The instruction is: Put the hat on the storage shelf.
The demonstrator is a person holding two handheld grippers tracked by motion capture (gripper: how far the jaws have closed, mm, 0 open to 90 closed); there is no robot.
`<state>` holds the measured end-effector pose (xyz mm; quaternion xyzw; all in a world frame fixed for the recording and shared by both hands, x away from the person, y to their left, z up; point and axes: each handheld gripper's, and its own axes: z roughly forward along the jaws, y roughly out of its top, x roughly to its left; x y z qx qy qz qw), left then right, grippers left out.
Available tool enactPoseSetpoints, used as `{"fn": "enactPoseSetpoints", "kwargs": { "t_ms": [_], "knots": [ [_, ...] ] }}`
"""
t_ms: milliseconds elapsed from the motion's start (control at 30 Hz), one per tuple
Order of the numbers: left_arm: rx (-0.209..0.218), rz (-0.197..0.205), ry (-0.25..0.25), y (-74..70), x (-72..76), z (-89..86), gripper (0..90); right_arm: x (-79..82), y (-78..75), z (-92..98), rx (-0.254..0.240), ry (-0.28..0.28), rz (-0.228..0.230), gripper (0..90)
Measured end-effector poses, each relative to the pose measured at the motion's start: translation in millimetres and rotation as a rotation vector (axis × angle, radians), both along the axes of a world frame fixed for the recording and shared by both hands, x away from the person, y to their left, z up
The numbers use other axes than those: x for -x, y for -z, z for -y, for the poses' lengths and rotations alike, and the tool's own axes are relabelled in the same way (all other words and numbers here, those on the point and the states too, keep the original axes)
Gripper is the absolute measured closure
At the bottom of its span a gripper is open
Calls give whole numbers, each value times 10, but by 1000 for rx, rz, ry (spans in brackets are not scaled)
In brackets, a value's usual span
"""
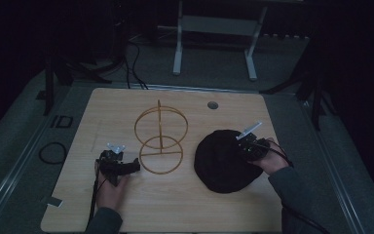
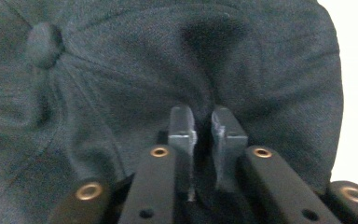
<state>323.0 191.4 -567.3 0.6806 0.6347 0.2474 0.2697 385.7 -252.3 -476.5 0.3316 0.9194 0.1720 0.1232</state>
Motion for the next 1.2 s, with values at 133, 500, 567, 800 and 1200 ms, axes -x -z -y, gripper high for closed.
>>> {"fn": "enactPoseSetpoints", "kwargs": {
  "t_ms": [133,500,567,800,1200],
  "knots": [
    [0,0,0,0,0,0,8,0,-32,16,-25,9,-5,843],
    [0,0,0,0,0,-1,8,-2,-211,81,-82,13,-12,851],
    [-1,0,0,0,0,-1,8,-3,-253,91,-94,13,-9,852],
    [-1,1,0,1,-1,0,8,-3,-453,131,-111,4,24,854],
    [-1,1,0,1,-1,-1,8,21,-635,137,-114,-11,60,859]
  ]
}}
